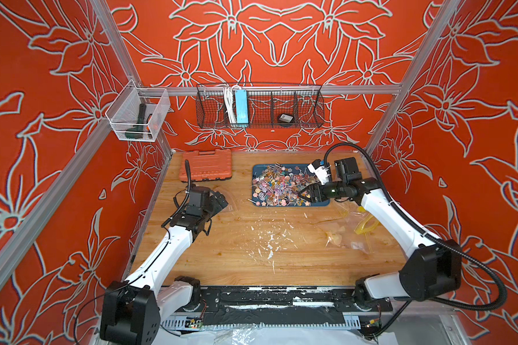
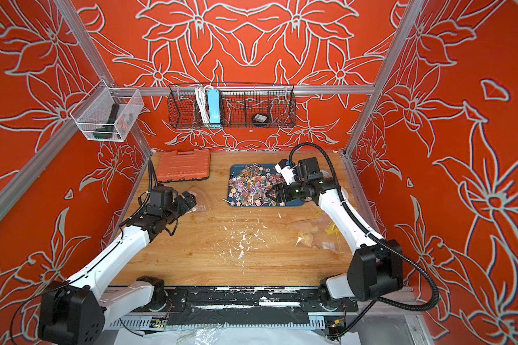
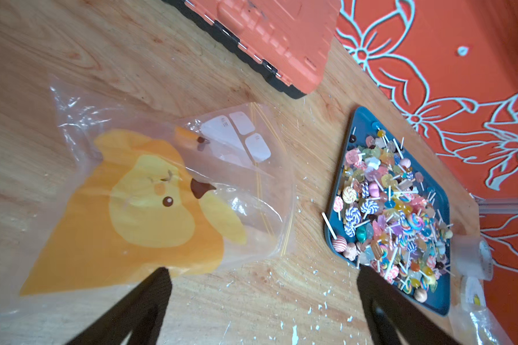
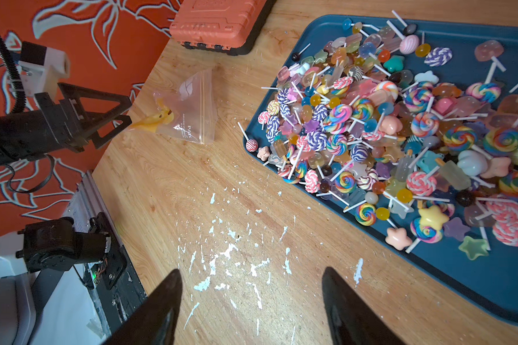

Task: Pour candies out of the ziploc bag
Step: Reset both arms

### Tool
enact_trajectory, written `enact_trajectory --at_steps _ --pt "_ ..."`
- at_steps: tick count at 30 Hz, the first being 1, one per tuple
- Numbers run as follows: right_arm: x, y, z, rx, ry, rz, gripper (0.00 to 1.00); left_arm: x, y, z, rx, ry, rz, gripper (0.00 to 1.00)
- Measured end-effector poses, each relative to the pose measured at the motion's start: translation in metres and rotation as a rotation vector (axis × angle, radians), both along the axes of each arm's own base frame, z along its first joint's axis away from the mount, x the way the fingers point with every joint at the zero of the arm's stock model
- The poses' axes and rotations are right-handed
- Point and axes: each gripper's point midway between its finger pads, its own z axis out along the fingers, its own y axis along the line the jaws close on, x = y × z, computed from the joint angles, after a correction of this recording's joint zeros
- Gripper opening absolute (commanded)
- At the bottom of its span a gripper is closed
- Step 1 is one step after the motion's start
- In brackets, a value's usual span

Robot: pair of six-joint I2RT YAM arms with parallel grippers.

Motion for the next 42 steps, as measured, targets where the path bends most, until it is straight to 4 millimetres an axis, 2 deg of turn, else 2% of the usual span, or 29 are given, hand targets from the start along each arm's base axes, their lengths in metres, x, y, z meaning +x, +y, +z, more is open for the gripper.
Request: enact_trajectory --at_steps 3,6,8,10,14,17,20,23,26,28,31,33,34,35,39,42 --pt "0.003 -0.006 -0.005 -0.033 0.001 -0.032 0.75 0.000 0.001 0.000 0.041 -0.001 -0.008 0.99" --pt "0.012 -0.023 -0.018 -0.117 -0.034 -0.125 0.75 0.002 0.008 0.009 0.125 -0.103 -0.021 0.98" --pt "0.015 -0.046 -0.037 -0.204 -0.095 -0.220 0.79 -0.002 0.013 0.019 0.202 -0.236 -0.047 0.98" --pt "0.012 -0.071 -0.059 -0.290 -0.161 -0.314 0.89 -0.007 0.019 0.026 0.285 -0.349 -0.065 0.98" --pt "0.004 -0.123 -0.100 -0.483 -0.254 -0.495 0.90 -0.009 0.028 0.030 0.470 -0.476 -0.089 0.98" --pt "0.010 -0.148 -0.114 -0.581 -0.302 -0.594 0.90 -0.003 0.030 0.026 0.558 -0.511 -0.104 0.99" --pt "0.018 -0.163 -0.119 -0.612 -0.380 -0.677 0.90 -0.001 0.030 0.003 0.609 -0.500 -0.129 0.98" --pt "0.019 -0.173 -0.130 -0.633 -0.437 -0.720 0.89 -0.004 0.031 -0.033 0.650 -0.434 -0.168 0.99" --pt "0.016 -0.182 -0.136 -0.623 -0.482 -0.756 0.89 -0.007 0.031 -0.053 0.676 -0.401 -0.202 0.99" --pt "0.015 -0.193 -0.135 -0.579 -0.521 -0.807 0.89 -0.003 0.030 -0.052 0.678 -0.419 -0.213 0.98" --pt "0.010 -0.212 -0.149 -0.549 -0.521 -0.863 0.89 0.006 0.030 -0.049 0.666 -0.457 -0.223 0.90" --pt "0.011 -0.207 -0.151 -0.524 -0.513 -0.830 0.90 0.009 0.030 -0.052 0.650 -0.458 -0.245 0.86" --pt "0.015 -0.202 -0.147 -0.498 -0.526 -0.809 0.94 0.011 0.031 -0.052 0.643 -0.464 -0.251 0.86" --pt "0.022 -0.199 -0.143 -0.476 -0.532 -0.797 0.98 0.012 0.030 -0.051 0.637 -0.469 -0.261 0.98" --pt "0.043 -0.196 -0.121 -0.404 -0.570 -0.770 0.98 0.014 0.031 -0.047 0.613 -0.496 -0.263 0.98" --pt "0.044 -0.194 -0.121 -0.390 -0.563 -0.755 0.98 0.015 0.028 -0.045 0.607 -0.509 -0.274 0.98"
